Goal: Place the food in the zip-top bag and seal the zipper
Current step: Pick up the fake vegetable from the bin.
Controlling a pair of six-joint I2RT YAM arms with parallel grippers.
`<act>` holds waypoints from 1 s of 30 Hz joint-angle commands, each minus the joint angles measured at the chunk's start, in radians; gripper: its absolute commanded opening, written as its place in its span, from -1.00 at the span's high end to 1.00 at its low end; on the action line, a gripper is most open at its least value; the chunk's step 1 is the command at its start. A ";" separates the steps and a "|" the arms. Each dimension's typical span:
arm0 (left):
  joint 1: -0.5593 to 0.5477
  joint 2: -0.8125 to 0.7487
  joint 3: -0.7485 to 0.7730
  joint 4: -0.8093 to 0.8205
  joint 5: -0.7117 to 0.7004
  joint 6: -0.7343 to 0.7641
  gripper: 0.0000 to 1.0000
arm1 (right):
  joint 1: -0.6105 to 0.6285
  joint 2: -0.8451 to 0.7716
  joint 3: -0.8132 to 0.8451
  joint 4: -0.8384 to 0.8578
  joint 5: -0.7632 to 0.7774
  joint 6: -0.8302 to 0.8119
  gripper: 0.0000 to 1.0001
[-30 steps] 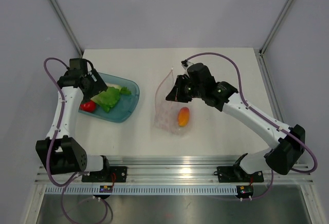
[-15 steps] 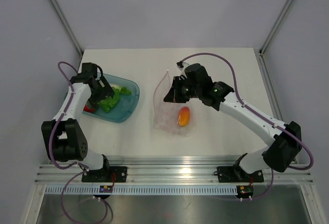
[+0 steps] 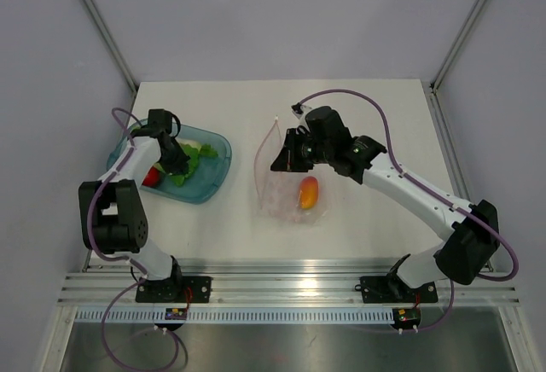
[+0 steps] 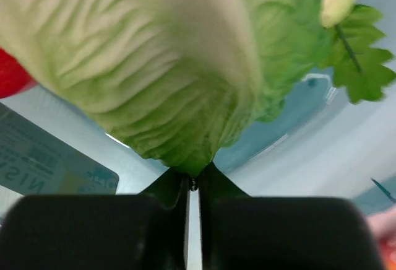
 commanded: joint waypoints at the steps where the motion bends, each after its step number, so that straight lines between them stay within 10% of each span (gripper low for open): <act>1: -0.006 -0.095 0.063 0.045 0.112 -0.018 1.00 | -0.004 -0.056 -0.015 0.035 0.005 0.011 0.85; 12: -0.005 -0.326 -0.006 0.141 0.373 -0.366 1.00 | -0.004 -0.042 -0.007 0.027 0.006 0.040 0.85; 21: 0.071 -0.198 -0.178 0.520 0.672 -0.755 0.94 | -0.002 -0.073 -0.040 0.022 0.025 0.068 0.85; 23: 0.090 -0.185 -0.189 0.580 0.646 -0.799 0.27 | -0.004 -0.083 -0.044 0.018 0.026 0.071 0.85; 25: 0.097 -0.167 -0.139 0.602 0.645 -0.736 -0.82 | -0.002 -0.094 -0.052 0.010 0.031 0.074 0.85; 30: 0.071 -0.164 0.151 0.173 0.420 -0.364 -0.98 | -0.004 -0.125 -0.073 0.012 0.049 0.081 0.85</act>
